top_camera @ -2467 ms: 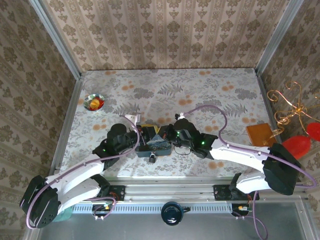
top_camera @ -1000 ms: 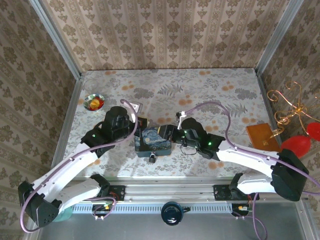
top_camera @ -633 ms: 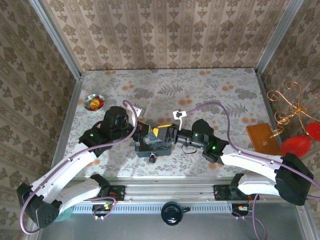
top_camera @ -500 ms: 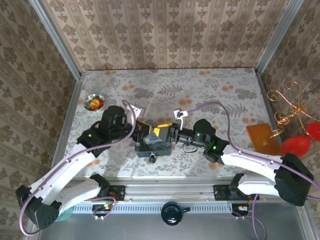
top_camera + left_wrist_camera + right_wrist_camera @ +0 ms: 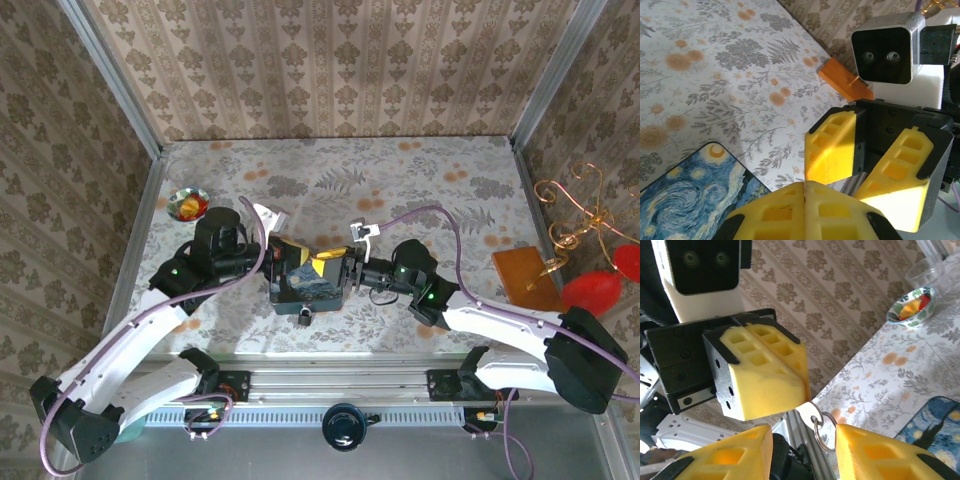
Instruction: Unlock a padlock with a key
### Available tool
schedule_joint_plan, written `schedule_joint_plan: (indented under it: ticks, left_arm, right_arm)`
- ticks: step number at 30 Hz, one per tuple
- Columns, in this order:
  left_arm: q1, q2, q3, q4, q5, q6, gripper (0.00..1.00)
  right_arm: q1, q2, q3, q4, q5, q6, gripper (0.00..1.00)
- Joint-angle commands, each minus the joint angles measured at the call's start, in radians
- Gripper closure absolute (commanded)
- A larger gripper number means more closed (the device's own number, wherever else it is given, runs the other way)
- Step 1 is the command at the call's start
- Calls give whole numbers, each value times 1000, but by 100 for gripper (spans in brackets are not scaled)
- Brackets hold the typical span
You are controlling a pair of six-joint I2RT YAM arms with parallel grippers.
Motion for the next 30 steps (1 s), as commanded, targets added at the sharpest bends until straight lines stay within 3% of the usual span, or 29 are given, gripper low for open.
schedule_joint_plan:
  ticks: [1, 16, 24, 30]
  left_arm:
    - [4, -19, -11, 37, 65, -13, 100]
    - [3, -11, -29, 63, 133, -16, 100]
    - [3, 7, -34, 78, 125, -19, 100]
    - [4, 5, -33, 57, 84, -8, 82]
  right_arm:
    - [-3, 18, -8, 105, -48, -13, 63]
    - [0, 47, 6, 98, -57, -17, 80]
    - [-1, 36, 10, 57, -31, -29, 98]
    - [0, -4, 5, -67, 82, -54, 100]
